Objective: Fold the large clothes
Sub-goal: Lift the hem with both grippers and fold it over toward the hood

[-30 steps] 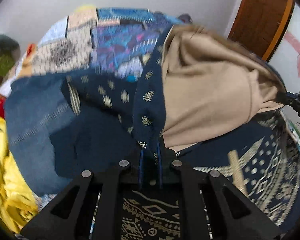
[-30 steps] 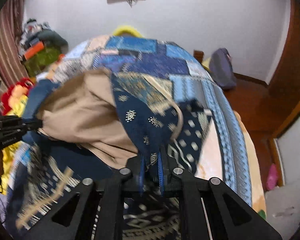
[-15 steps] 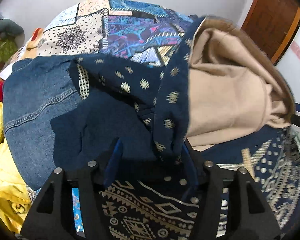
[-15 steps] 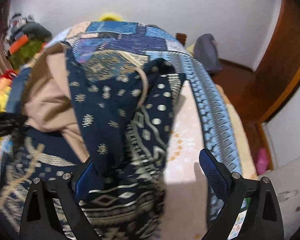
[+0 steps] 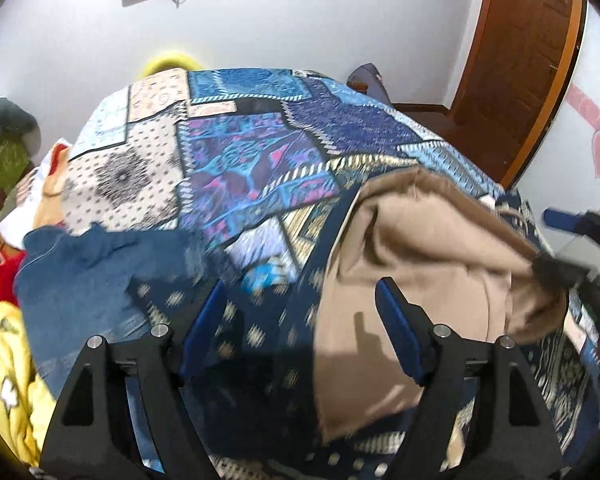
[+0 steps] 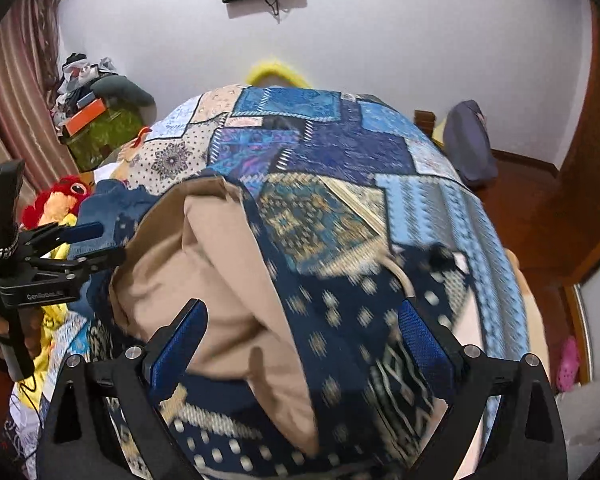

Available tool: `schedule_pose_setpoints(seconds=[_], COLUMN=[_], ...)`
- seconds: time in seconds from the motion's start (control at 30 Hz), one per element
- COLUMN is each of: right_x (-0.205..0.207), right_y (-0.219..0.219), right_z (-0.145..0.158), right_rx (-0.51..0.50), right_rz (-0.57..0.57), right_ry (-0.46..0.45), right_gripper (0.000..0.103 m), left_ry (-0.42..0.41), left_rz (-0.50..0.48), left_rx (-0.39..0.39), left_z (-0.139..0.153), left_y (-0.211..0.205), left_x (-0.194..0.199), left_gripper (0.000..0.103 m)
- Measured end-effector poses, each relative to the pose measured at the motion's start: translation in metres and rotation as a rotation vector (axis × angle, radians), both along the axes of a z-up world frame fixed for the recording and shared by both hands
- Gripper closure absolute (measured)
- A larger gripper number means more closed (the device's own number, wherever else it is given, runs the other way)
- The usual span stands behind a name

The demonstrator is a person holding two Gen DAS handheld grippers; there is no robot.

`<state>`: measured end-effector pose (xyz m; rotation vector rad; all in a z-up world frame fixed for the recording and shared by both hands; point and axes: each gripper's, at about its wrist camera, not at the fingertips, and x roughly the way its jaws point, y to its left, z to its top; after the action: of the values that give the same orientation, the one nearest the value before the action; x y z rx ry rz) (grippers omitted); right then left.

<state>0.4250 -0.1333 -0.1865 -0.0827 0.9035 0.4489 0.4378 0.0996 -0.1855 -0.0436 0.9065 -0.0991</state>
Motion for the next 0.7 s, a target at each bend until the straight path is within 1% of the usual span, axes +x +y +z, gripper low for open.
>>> schedule_pose_setpoints(seconds=[0.07, 0.1, 0.13, 0.17, 0.23, 0.27, 0.3, 0.33, 0.37, 0.4, 0.43, 0.53, 0.6, 0.7], right_x=[0.011, 0.019, 0.024, 0.03, 0.041, 0.046, 0.049, 0.051, 0.052, 0.051, 0.048, 0.035, 0.021, -0.005], right_y=[0.01, 0.015, 0.021, 0.024, 0.03, 0.032, 0.032, 0.033, 0.033, 0.033, 0.032, 0.028, 0.026, 0.022], right_z=[-0.005, -0.008, -0.012, -0.015, -0.022, -0.025, -0.027, -0.029, -0.029, -0.028, -0.025, -0.015, -0.004, 0.01], right_rx=[0.004, 0.008, 0.012, 0.017, 0.044, 0.058, 0.07, 0.081, 0.087, 0.095, 0.108, 0.123, 0.132, 0.133], right_rz=[0.013, 0.021, 0.03, 0.035, 0.044, 0.042, 0.042, 0.04, 0.041, 0.045, 0.052, 0.074, 0.092, 0.12], right_ry=[0.012, 0.019, 0.031, 0.043, 0.083, 0.094, 0.105, 0.109, 0.107, 0.101, 0.095, 0.079, 0.072, 0.046], right_gripper=[0.01, 0.014, 0.023, 0.03, 0.053, 0.06, 0.073, 0.081, 0.085, 0.09, 0.094, 0.095, 0.096, 0.096], left_ry=[-0.002, -0.003, -0.004, -0.006, -0.004, 0.001, 0.006, 0.012, 0.016, 0.011, 0.001, -0.034, -0.051, -0.068], left_rz=[-0.009, -0.014, -0.021, -0.026, -0.037, -0.04, -0.046, -0.055, -0.063, -0.07, -0.076, -0.108, -0.126, -0.154], left_rx=[-0.012, -0.014, -0.012, -0.008, 0.018, 0.024, 0.023, 0.013, 0.002, -0.015, -0.031, -0.078, -0.087, -0.081], left_z=[-0.002, -0.004, -0.005, -0.007, -0.011, -0.012, -0.013, -0.014, -0.014, -0.012, -0.009, 0.007, 0.019, 0.034], left_y=[-0.003, -0.005, -0.007, -0.009, -0.014, -0.016, -0.018, -0.019, -0.02, -0.02, -0.02, -0.021, -0.024, -0.029], left_x=[0.011, 0.017, 0.021, 0.026, 0.034, 0.035, 0.037, 0.038, 0.036, 0.033, 0.029, 0.007, -0.009, -0.036], left_gripper=[0.027, 0.027, 0.029, 0.032, 0.052, 0.058, 0.073, 0.088, 0.093, 0.094, 0.095, 0.096, 0.096, 0.096])
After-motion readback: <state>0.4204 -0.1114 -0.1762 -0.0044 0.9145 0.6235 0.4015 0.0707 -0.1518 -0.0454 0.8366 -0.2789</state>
